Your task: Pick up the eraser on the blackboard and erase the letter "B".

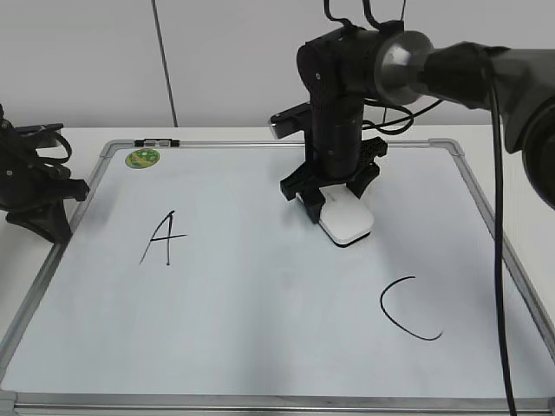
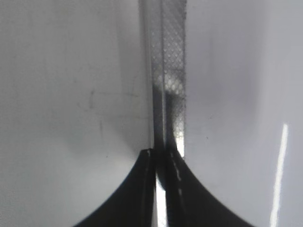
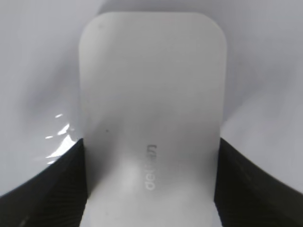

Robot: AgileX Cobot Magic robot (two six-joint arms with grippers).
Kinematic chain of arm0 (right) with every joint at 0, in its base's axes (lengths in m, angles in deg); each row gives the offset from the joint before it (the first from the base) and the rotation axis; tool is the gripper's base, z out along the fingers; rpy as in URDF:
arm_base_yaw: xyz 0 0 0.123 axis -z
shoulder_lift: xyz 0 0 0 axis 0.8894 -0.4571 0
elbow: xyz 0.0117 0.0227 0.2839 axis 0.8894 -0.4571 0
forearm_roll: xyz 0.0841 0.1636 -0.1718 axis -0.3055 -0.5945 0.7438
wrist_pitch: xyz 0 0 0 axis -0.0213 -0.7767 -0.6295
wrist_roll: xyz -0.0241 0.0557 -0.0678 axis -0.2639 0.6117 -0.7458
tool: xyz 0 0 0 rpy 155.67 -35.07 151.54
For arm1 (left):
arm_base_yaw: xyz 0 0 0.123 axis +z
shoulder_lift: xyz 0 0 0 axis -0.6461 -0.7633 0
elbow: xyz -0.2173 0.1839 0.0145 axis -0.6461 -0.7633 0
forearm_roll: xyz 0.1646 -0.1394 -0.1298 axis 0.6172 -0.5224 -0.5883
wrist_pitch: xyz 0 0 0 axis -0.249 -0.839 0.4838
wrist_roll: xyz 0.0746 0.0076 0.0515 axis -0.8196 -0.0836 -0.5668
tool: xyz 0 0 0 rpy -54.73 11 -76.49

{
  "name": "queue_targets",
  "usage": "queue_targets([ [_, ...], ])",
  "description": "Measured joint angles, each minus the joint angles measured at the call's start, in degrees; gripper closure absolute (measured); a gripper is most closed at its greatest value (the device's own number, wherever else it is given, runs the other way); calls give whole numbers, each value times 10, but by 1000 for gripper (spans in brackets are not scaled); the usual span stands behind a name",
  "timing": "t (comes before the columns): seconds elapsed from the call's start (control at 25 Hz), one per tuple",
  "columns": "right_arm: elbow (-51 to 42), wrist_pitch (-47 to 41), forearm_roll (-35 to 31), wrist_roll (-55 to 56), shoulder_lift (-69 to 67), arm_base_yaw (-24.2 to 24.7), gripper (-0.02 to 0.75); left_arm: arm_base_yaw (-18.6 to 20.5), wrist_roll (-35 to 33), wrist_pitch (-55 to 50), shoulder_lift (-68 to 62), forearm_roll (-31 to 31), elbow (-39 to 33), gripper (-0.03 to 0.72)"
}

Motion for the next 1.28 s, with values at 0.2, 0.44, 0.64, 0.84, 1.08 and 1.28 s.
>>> queue_targets([
  [0.2,-1,0,-11,-10,0,-1,183,0,0,0,0,0,0,678],
  [0.44,-1,-2,-15,-12,0,-65,183,0,0,0,0,2,0,678],
  [0.64,2,-5,-37,-29,-1,-128,183,0,0,0,0,2,0,678],
  [0.84,47,-8,-39,-33,-8,-134,183,0,0,0,0,2,0,678],
  [1.08,67,-9,-12,-33,42,-132,183,0,0,0,0,2,1,678],
  [1.28,55,-11,-10,-34,108,-110,183,0,0,0,0,2,1,678],
])
